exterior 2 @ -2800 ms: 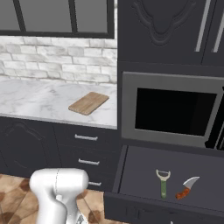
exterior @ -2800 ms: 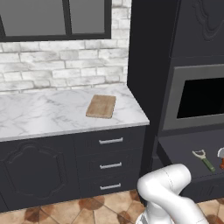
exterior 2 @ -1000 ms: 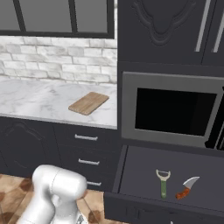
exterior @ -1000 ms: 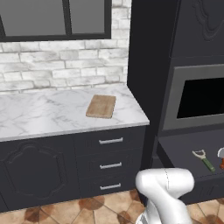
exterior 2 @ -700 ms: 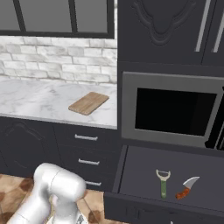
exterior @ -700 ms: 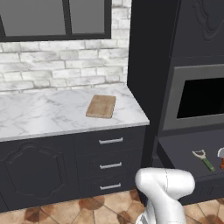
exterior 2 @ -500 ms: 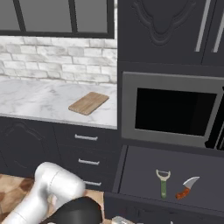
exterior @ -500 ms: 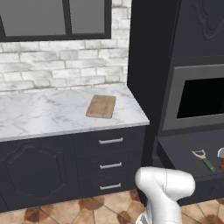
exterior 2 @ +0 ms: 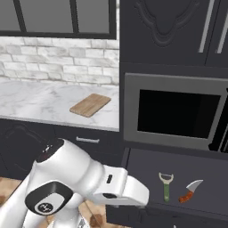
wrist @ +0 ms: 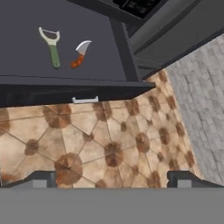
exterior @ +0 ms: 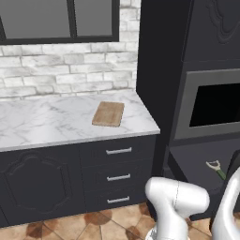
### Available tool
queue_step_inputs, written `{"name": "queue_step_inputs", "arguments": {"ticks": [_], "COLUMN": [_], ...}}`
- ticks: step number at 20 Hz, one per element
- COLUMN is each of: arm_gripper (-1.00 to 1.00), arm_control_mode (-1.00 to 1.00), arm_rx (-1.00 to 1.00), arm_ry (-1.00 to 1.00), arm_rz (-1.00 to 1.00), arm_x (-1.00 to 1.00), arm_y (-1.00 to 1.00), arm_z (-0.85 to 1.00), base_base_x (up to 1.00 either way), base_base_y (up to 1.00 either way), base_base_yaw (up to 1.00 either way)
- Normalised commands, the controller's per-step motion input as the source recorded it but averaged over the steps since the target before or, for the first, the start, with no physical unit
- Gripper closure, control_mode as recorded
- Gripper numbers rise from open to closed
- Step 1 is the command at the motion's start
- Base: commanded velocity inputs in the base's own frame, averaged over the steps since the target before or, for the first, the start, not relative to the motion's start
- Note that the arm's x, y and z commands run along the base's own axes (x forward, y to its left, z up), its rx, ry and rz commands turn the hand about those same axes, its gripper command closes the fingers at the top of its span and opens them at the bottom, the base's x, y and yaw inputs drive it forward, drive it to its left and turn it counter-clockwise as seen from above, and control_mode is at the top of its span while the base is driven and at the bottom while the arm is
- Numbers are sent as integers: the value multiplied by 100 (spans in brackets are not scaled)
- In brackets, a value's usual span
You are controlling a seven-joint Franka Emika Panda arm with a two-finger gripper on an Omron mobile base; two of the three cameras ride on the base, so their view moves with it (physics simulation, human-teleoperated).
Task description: Open the drawer on the right and place the cutting tools on the cutting board.
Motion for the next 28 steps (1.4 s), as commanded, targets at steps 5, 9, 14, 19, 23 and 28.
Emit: {"name": "queue_step_inputs", "arguments": {"ticks": [5,9,14,19,23,28], "arm_gripper": [-100,-100,-100,-100,-100,-100], "arm_control_mode": [-100,-100,-100,-100,-100,-100], "arm_rx": [0,14,22,30,37,13], "arm_ry": [0,-4,0,0,0,0], "arm_rz": [0,-1,0,0,-1,0], "arm_x": [0,41,69,55,35,8], "arm_y": [0,0,0,-6,-33,-10], "arm_z": [2,5,0,0,-12,-4], "base_base_x": [0,0,0,0,0,0], "base_base_y": [0,0,0,0,0,0], "base_base_yaw": [0,0,0,0,0,0]}}
